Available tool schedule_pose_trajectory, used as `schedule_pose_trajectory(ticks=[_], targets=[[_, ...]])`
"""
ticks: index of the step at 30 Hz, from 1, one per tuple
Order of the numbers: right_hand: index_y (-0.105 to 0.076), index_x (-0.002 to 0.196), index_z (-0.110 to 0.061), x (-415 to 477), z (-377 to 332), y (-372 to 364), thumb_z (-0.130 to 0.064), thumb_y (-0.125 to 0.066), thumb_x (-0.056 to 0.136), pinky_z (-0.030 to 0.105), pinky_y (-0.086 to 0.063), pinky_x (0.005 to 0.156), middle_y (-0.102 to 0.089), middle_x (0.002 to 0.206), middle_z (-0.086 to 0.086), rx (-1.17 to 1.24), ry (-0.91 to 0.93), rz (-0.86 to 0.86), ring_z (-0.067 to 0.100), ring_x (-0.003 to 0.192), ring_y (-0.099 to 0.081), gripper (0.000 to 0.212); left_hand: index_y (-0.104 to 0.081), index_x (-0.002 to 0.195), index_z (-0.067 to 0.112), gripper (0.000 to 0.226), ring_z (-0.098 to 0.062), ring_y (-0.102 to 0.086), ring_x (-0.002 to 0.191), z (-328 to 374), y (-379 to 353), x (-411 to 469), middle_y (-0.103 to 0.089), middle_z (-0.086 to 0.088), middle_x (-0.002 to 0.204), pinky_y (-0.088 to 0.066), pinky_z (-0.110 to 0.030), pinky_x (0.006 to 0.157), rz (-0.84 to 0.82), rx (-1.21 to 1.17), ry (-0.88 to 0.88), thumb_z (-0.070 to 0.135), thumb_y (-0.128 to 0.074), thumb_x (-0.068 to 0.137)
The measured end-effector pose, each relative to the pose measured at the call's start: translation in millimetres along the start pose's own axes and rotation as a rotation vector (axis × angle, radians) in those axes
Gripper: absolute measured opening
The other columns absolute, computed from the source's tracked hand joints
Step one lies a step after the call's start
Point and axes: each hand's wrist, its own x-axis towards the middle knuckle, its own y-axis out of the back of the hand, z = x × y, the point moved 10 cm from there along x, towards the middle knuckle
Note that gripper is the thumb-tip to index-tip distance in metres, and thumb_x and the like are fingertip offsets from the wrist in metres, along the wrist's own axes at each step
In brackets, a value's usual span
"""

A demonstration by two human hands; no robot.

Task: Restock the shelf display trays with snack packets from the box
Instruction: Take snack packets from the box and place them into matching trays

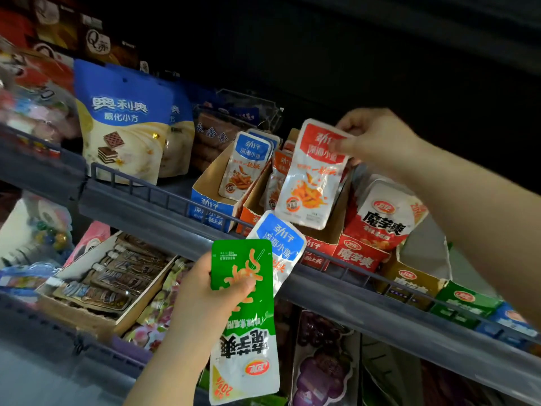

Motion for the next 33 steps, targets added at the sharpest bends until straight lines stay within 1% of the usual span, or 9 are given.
schedule_pose_trajectory(ticks=[3, 5, 8, 12, 16, 19, 22, 27, 33], targets=[[-0.047, 0.071, -0.024, 13, 14, 15, -0.011, -0.061, 0.084, 0.027, -0.05, 0.073, -0.058, 0.086, 0.003, -0.027, -0.092, 0.031, 0.016, 0.081, -0.058, 0.024, -0.061, 0.084, 0.018, 0.022, -0.005, -0.066, 0.056, 0, 0, 0, -0.07, 0.004, 0.067, -0.046, -0.013, 0.042, 0.008, 0.03, -0.002, -0.001, -0.066, 0.075], [-0.048, 0.073, -0.022, 21, 27, 22, -0.012, -0.062, 0.084, 0.031, -0.049, 0.083, -0.058, 0.096, 0.005, -0.078, -0.146, 0.029, 0.018, 0.089, -0.056, 0.021, -0.061, 0.084, 0.018, 0.022, -0.004, -0.066, 0.056, 0, 0, 0, -0.07, 0.002, 0.071, -0.046, -0.013, 0.042, 0.016, 0.045, -0.003, -0.001, -0.067, 0.075], [-0.055, 0.087, -0.014, 30, 42, 20, -0.01, -0.061, 0.084, 0.029, -0.041, 0.081, -0.055, 0.093, 0.002, -0.164, -0.169, -0.056, 0.015, 0.091, -0.051, 0.008, -0.06, 0.083, 0.019, 0.021, -0.005, -0.066, 0.055, -1, 1, 1, -0.07, 0.006, 0.066, -0.046, -0.014, 0.041, 0.023, 0.046, 0.008, 0.0, -0.067, 0.075], [-0.056, 0.084, -0.014, 37, 58, 5, -0.012, -0.062, 0.084, 0.025, -0.034, 0.077, -0.051, 0.078, -0.005, -0.247, -0.194, -0.16, 0.012, 0.088, -0.048, 0.006, -0.06, 0.083, 0.018, 0.02, -0.005, -0.066, 0.055, -2, 1, 5, -0.07, 0.013, 0.067, -0.047, -0.014, 0.041, 0.026, 0.052, 0.008, 0.001, -0.067, 0.075], [-0.062, 0.1, -0.009, 48, 72, -7, -0.015, -0.063, 0.084, 0.024, -0.036, 0.078, -0.056, 0.093, 0.0, -0.277, -0.215, -0.22, 0.012, 0.089, -0.05, 0.018, -0.06, 0.081, 0.016, 0.019, -0.006, -0.066, 0.054, -2, -5, 9, -0.07, 0.011, 0.066, -0.047, -0.015, 0.041, 0.019, 0.041, 0.002, -0.001, -0.066, 0.074], [-0.063, 0.104, -0.007, 53, 80, -15, -0.015, -0.063, 0.084, 0.023, -0.039, 0.073, -0.057, 0.093, 0.002, -0.337, -0.221, -0.272, 0.011, 0.084, -0.05, 0.022, -0.061, 0.082, 0.013, 0.018, -0.006, -0.065, 0.053, -3, -8, 12, -0.07, 0.009, 0.066, -0.047, -0.015, 0.04, 0.027, 0.026, 0.001, -0.003, -0.065, 0.075], [-0.061, 0.108, -0.005, 62, 84, -19, -0.012, -0.062, 0.084, 0.026, -0.04, 0.081, -0.059, 0.102, 0.007, -0.345, -0.21, -0.253, 0.017, 0.094, -0.054, 0.026, -0.061, 0.083, 0.015, 0.018, -0.007, -0.065, 0.052, -4, -10, 15, -0.07, 0.008, 0.066, -0.045, -0.014, 0.039, 0.052, 0.02, 0.006, -0.001, -0.066, 0.076], [-0.06, 0.109, -0.008, 71, 91, -20, -0.012, -0.061, 0.085, 0.029, -0.04, 0.085, -0.06, 0.114, 0.01, -0.313, -0.207, -0.191, 0.022, 0.108, -0.054, 0.025, -0.061, 0.08, 0.016, 0.02, -0.004, -0.063, 0.049, -4, -13, 18, -0.069, 0.011, 0.063, -0.043, -0.012, 0.038, 0.055, 0.024, -0.008, -0.001, -0.067, 0.074], [-0.062, 0.102, -0.012, 77, 95, -27, -0.009, -0.062, 0.083, 0.029, -0.042, 0.086, -0.059, 0.112, 0.006, -0.361, -0.178, -0.258, 0.016, 0.097, -0.052, 0.019, -0.062, 0.081, 0.011, 0.021, -0.009, -0.065, 0.053, -3, -14, 20, -0.07, 0.0, 0.067, -0.046, -0.013, 0.04, 0.026, 0.004, -0.019, -0.007, -0.066, 0.071]])
